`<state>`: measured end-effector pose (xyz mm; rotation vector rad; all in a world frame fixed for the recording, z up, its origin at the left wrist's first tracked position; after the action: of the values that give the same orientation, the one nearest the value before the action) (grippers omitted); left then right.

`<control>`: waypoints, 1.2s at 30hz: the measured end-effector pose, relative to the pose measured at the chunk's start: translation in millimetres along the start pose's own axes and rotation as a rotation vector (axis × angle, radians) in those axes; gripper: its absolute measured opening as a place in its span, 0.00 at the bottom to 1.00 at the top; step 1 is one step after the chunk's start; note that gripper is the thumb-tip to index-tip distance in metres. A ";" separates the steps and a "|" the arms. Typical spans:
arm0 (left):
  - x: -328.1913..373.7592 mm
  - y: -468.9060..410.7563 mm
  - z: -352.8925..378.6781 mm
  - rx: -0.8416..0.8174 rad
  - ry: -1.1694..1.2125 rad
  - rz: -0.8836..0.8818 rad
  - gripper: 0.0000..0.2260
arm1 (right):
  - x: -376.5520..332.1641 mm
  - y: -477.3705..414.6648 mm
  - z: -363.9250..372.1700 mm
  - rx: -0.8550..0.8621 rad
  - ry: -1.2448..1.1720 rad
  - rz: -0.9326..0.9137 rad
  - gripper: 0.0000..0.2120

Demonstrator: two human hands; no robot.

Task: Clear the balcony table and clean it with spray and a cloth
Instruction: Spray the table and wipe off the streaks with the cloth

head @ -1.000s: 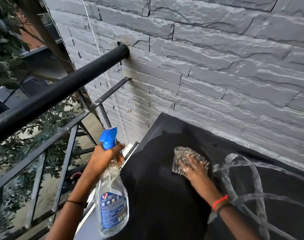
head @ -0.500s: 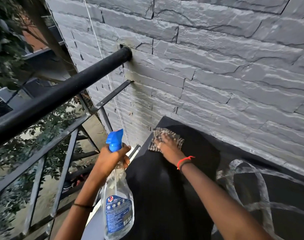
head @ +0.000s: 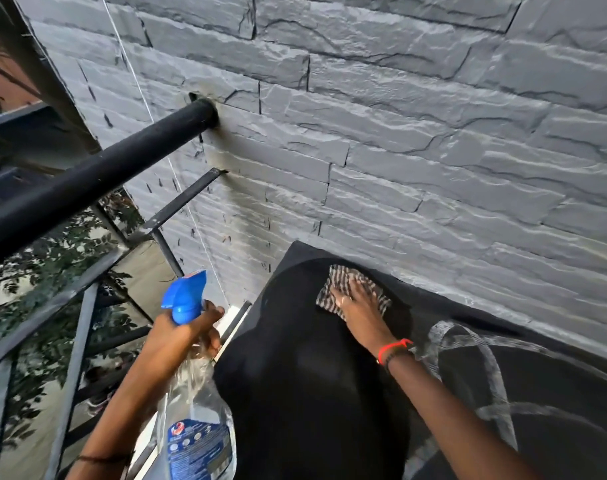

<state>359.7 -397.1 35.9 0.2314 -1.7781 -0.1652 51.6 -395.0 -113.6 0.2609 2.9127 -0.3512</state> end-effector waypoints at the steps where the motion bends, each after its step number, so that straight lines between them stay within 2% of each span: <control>1: -0.2 0.8 0.1 -0.001 -0.002 0.001 0.07 | -2.3 -16.6 5.3 -0.003 0.012 -0.010 0.27; 6: -6.7 0.8 -7.3 0.008 -0.001 -0.028 0.06 | -27.7 -85.2 40.7 -0.135 0.001 0.063 0.22; 10: -10.7 3.2 -14.3 0.023 -0.010 -0.030 0.07 | -47.8 -90.4 46.3 -0.160 0.029 0.079 0.25; 15: -9.2 8.3 -7.6 0.014 -0.028 -0.023 0.10 | -90.5 -83.3 44.4 -0.250 -0.002 -0.156 0.25; 17: -8.3 8.9 -2.8 0.014 -0.023 -0.041 0.10 | -115.0 -65.5 43.7 -0.269 -0.037 -0.238 0.23; 19: -7.2 8.0 0.3 0.016 -0.019 -0.047 0.08 | -137.7 -36.3 42.8 -0.287 -0.107 -0.335 0.23; 22: -4.0 3.6 5.2 0.015 -0.038 -0.031 0.09 | -163.5 27.9 36.1 -0.256 -0.168 -0.578 0.25; 24: -1.0 1.2 8.0 0.017 -0.047 -0.008 0.09 | -165.5 68.6 31.2 -0.247 -0.183 -0.716 0.24; 26: 1.5 -0.4 10.5 0.008 -0.048 -0.004 0.09 | -155.9 87.2 28.5 -0.275 -0.204 -0.770 0.24; 31: 4.1 -4.2 11.5 0.015 -0.047 0.000 0.08 | -142.0 47.3 30.2 -0.318 -0.169 -0.682 0.25; 33: 2.3 -3.2 11.5 0.011 -0.038 -0.010 0.08 | -135.1 8.2 33.9 -0.304 -0.082 -0.564 0.25; 36: -2.3 2.1 9.7 0.006 -0.009 -0.034 0.07 | -113.3 -57.6 38.0 -0.276 -0.006 -0.284 0.25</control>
<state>350.5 -394.6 32.2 0.2657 -1.7846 -0.1853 156.1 -476.6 -113.1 -0.1965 2.9465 0.0130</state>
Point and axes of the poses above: each hand's wrist, its own y-axis away from the middle knuckle, its own z-axis out of the palm, x = y × z, the point moved 5 cm from there along -y, towards the middle knuckle, and after that the axes turned 13 degrees about x, right-handed, at the moved point
